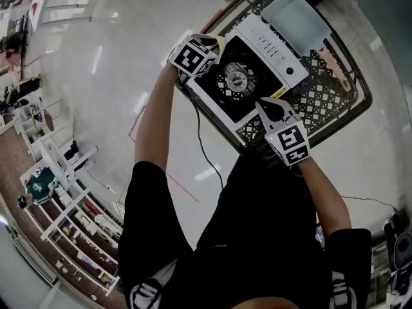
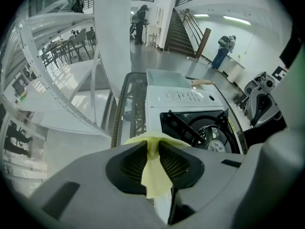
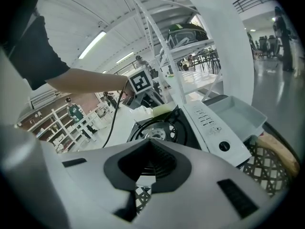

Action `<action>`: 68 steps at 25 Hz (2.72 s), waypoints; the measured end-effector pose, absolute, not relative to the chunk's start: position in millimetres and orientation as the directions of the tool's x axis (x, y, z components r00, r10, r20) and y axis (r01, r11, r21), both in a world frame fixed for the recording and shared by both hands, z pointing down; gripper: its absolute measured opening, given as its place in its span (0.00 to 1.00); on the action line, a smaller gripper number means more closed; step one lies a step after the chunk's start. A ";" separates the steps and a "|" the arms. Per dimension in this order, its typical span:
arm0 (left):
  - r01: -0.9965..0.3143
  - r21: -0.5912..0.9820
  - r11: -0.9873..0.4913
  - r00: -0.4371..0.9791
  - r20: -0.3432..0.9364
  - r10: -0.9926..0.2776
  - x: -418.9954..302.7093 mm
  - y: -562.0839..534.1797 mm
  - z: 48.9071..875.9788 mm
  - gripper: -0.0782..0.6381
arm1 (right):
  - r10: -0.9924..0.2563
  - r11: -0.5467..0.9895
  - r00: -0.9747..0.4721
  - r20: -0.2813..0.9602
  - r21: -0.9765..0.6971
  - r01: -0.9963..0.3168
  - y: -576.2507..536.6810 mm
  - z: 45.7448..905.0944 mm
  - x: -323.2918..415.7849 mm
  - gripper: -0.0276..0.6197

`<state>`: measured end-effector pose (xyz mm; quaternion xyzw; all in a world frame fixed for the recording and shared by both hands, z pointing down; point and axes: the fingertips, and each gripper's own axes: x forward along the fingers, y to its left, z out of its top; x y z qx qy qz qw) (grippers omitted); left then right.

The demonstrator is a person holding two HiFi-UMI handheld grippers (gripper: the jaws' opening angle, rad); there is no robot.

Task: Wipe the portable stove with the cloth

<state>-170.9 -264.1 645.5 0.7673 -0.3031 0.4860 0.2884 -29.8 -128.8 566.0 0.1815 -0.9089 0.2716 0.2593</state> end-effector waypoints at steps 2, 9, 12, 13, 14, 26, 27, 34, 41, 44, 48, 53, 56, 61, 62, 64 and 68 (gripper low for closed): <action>-0.746 0.149 -0.649 0.341 0.923 -0.179 -167.1 -270.1 645.4 0.24 | -0.194 0.781 -0.800 0.568 -0.403 -0.476 -132.0 565.0 -27.0 0.05; -0.748 0.105 -0.655 0.315 0.925 -0.211 -148.4 -292.0 645.2 0.21 | -0.218 0.767 -0.802 0.556 -0.411 -0.493 -141.1 569.5 -14.4 0.05; -0.741 0.096 -0.664 0.307 0.928 -0.209 -142.9 -298.0 646.5 0.21 | -0.225 0.757 -0.805 0.549 -0.422 -0.499 -142.1 568.6 -11.7 0.05; -0.741 0.097 -0.665 0.307 0.929 -0.206 -141.4 -299.5 646.3 0.21 | -0.225 0.755 -0.805 0.549 -0.424 -0.500 -142.2 568.2 -10.0 0.05; -0.742 0.101 -0.663 0.307 0.930 -0.203 -139.9 -300.9 645.7 0.21 | -0.226 0.754 -0.804 0.550 -0.424 -0.501 -142.2 567.7 -7.9 0.05; -0.782 0.069 -0.620 0.254 0.943 -0.216 -129.2 -319.7 643.0 0.17 | -0.249 0.733 -0.797 0.550 -0.431 -0.527 -145.6 573.6 14.5 0.05; -0.780 0.056 -0.623 0.249 0.942 -0.226 -128.5 -321.3 642.3 0.17 | -0.251 0.733 -0.797 0.549 -0.431 -0.527 -147.1 572.5 15.7 0.05; -0.716 -0.062 -0.696 0.298 0.873 -0.385 -106.3 -345.3 608.9 0.17 | -0.260 0.728 -0.794 0.550 -0.428 -0.535 -151.9 572.5 24.2 0.05; -0.570 -0.091 -0.816 0.278 0.914 -0.297 -72.5 -333.2 625.8 0.17 | -0.256 0.723 -0.795 0.550 -0.436 -0.535 -148.4 571.1 27.1 0.05; -0.530 -0.090 -0.843 0.263 0.928 -0.265 -64.9 -326.0 637.2 0.17 | -0.252 0.732 -0.796 0.551 -0.430 -0.529 -147.4 571.3 30.7 0.05; -0.536 -0.087 -0.840 0.256 0.931 -0.260 -59.2 -323.6 639.5 0.20 | -0.260 0.723 -0.790 0.556 -0.430 -0.541 -148.7 573.8 38.3 0.05; -0.537 -0.047 -0.842 0.277 0.933 -0.229 -43.0 -311.2 639.1 0.23 | -0.260 0.720 -0.789 0.557 -0.433 -0.543 -146.0 575.0 41.1 0.05; -0.531 -0.038 -0.846 0.288 0.931 -0.223 -33.5 -302.1 639.5 0.23 | -0.257 0.722 -0.790 0.557 -0.433 -0.540 -144.3 573.5 41.4 0.05; -0.556 -0.049 -0.830 0.289 0.924 -0.249 -27.3 -298.4 638.2 0.23 | -0.269 0.722 -0.789 0.553 -0.426 -0.545 -141.5 571.2 44.8 0.05; -0.561 -0.057 -0.826 0.286 0.923 -0.258 -26.7 -297.7 638.0 0.23 | -0.272 0.722 -0.788 0.552 -0.425 -0.546 -140.0 571.7 45.3 0.05; -0.567 -0.063 -0.821 0.284 0.921 -0.267 -24.4 -294.9 637.4 0.23 | -0.273 0.719 -0.790 0.550 -0.429 -0.547 -137.2 570.9 45.2 0.05; -0.564 -0.054 -0.824 0.292 0.921 -0.259 -15.5 -284.8 637.2 0.23 | -0.274 0.718 -0.787 0.553 -0.428 -0.550 -132.8 568.3 46.5 0.05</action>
